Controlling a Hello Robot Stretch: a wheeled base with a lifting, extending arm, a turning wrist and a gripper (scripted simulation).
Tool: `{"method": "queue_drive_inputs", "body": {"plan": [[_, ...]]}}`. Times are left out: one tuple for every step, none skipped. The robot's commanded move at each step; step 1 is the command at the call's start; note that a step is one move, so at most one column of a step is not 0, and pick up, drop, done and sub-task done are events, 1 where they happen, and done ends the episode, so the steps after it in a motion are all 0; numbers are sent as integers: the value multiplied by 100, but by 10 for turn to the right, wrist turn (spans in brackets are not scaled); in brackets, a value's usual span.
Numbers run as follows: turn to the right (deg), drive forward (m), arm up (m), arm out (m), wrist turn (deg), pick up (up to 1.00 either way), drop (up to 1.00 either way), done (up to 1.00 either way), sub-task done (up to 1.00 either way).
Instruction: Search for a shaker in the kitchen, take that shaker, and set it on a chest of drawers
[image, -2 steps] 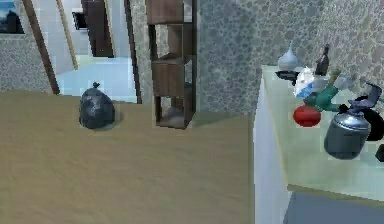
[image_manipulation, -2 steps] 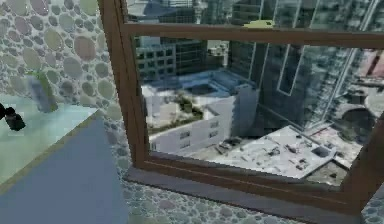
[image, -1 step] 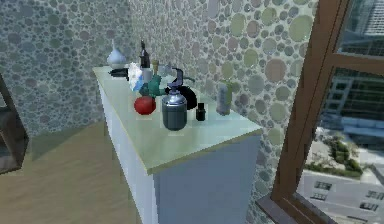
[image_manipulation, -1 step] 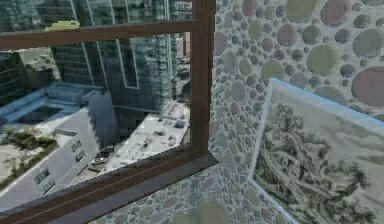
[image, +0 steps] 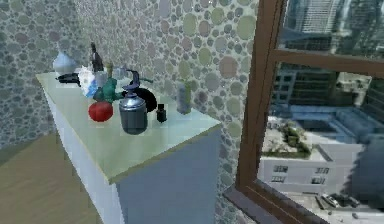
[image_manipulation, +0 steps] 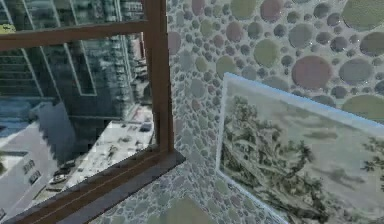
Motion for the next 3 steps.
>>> {"method": "queue_drive_inputs", "body": {"plan": [[0,55,0,0,0,0,0,0,0],[-450,0,0,0,0,0,0,0,0],[-450,0,0,0,0,0,0,0,0]]}}
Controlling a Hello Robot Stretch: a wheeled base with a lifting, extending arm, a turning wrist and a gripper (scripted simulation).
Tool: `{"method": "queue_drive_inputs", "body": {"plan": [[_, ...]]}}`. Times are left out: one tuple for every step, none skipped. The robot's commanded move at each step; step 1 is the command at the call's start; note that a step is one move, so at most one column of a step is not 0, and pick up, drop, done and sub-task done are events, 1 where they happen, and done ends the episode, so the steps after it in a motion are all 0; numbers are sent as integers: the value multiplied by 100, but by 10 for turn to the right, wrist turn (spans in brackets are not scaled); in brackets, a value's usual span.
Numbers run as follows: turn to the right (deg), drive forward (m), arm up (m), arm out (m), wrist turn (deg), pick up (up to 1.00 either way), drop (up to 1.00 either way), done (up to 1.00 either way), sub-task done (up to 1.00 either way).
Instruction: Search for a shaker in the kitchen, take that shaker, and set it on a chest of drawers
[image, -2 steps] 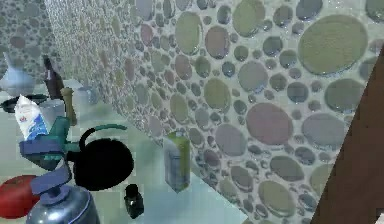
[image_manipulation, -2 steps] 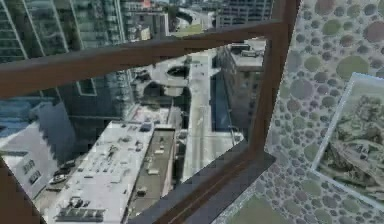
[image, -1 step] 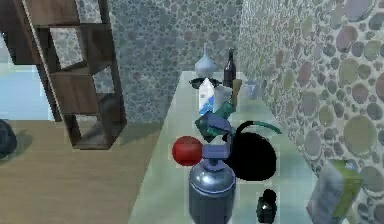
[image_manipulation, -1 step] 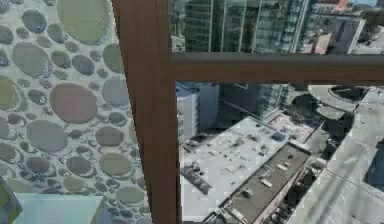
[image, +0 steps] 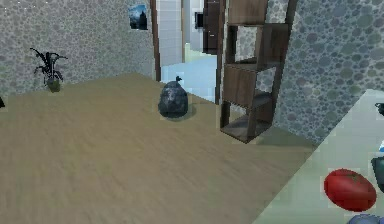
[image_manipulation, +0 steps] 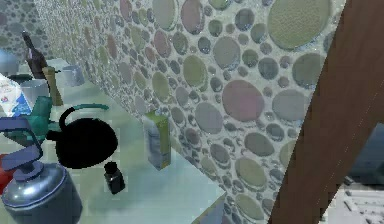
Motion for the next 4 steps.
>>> {"method": "queue_drive_inputs", "body": {"plan": [[-180,0,0,0,0,0,0,0,0],[0,0,50,0,0,0,0,0,0],[0,0,38,0,0,0,0,0,0],[0,0,0,12,0,0,0,0,0]]}}
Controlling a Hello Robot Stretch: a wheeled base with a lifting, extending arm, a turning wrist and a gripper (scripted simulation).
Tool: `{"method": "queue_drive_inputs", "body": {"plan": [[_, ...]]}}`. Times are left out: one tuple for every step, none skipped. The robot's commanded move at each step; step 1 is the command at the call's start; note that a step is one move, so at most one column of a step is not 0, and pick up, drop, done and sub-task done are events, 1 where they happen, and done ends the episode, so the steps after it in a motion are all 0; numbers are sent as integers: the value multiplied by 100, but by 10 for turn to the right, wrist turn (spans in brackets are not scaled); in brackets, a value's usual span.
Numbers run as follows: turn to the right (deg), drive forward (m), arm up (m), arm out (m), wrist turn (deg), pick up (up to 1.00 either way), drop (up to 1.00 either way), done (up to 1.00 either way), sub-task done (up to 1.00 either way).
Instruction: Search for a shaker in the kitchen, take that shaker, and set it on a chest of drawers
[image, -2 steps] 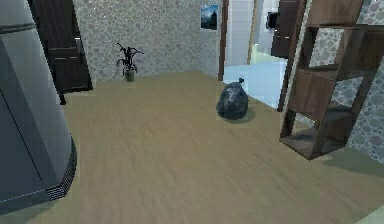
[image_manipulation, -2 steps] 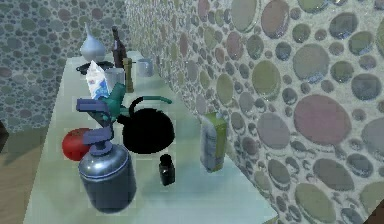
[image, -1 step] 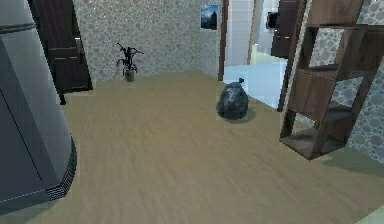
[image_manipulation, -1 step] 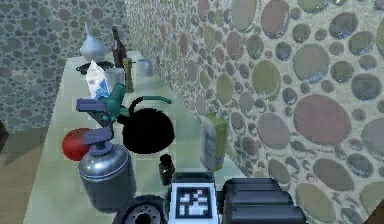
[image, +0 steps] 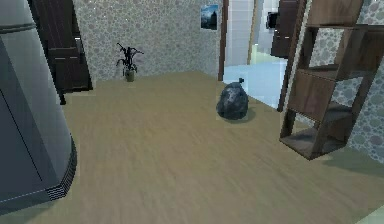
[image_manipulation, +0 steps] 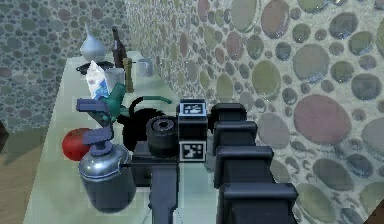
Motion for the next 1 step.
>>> {"method": "queue_drive_inputs", "body": {"plan": [[0,0,0,0,450,0,0,0,0]]}}
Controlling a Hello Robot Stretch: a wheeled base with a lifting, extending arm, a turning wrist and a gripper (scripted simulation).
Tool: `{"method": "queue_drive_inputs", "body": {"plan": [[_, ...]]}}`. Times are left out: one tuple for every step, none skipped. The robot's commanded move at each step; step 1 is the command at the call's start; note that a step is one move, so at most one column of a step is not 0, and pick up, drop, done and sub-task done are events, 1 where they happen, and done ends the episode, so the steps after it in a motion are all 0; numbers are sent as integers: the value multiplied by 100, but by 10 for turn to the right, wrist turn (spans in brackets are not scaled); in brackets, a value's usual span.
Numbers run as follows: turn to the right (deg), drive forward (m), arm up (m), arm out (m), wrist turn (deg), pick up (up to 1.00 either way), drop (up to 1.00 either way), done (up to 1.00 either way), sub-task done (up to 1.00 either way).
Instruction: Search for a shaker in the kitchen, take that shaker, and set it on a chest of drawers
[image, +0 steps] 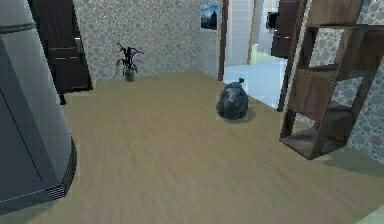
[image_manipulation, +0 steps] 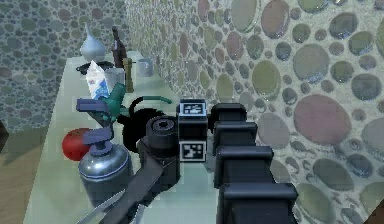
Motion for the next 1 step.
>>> {"method": "queue_drive_inputs", "body": {"plan": [[0,0,0,0,450,0,0,0,0]]}}
